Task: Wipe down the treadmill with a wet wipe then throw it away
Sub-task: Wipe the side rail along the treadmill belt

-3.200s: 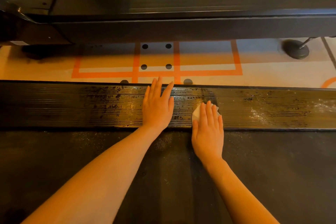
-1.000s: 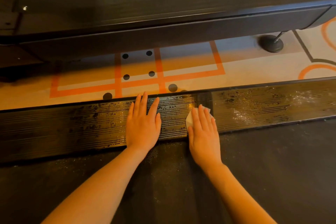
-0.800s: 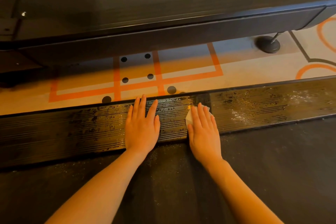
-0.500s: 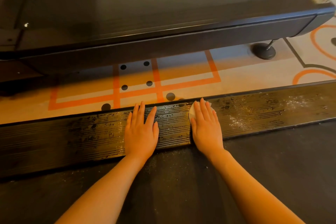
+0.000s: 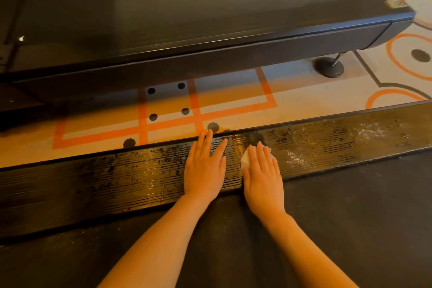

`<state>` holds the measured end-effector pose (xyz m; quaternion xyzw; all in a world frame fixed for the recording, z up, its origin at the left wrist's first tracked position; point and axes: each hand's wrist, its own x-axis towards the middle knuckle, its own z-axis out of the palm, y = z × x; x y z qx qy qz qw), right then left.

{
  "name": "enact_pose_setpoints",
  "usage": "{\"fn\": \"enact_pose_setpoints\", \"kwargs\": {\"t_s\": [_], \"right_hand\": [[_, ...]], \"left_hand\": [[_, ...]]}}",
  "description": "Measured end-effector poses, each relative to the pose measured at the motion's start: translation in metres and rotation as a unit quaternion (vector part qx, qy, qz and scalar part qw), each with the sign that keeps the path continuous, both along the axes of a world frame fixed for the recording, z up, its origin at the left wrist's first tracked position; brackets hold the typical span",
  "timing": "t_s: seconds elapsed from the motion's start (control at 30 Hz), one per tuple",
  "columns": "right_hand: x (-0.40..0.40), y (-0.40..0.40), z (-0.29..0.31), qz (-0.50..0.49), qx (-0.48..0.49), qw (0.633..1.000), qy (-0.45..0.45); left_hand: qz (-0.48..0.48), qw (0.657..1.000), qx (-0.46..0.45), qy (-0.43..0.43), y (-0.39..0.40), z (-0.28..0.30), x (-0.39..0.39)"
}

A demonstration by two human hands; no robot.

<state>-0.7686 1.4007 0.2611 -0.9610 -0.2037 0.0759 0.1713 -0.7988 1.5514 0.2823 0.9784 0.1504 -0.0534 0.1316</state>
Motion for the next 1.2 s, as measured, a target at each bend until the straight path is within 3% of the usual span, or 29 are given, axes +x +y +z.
{"fn": "enact_pose_setpoints", "kwargs": {"t_s": [0.23,0.6,0.97,1.2], "right_hand": [[0.05,0.006,0.003,-0.016,-0.001,1.0,0.024],[0.006,-0.015,0.0,-0.026,0.026,0.999,0.02],[0.058,-0.002,0.001,-0.028,0.016,0.999,0.022],[0.047,-0.008,-0.001,-0.039,0.022,0.999,0.021]], "left_hand": [[-0.018,1.0,0.01,-0.011,0.003,-0.005,-0.002],[-0.018,0.999,0.016,-0.027,0.002,-0.007,-0.003],[-0.016,0.999,0.003,-0.05,0.003,-0.012,-0.004],[-0.019,0.998,0.028,-0.057,0.005,-0.019,-0.004]]}}
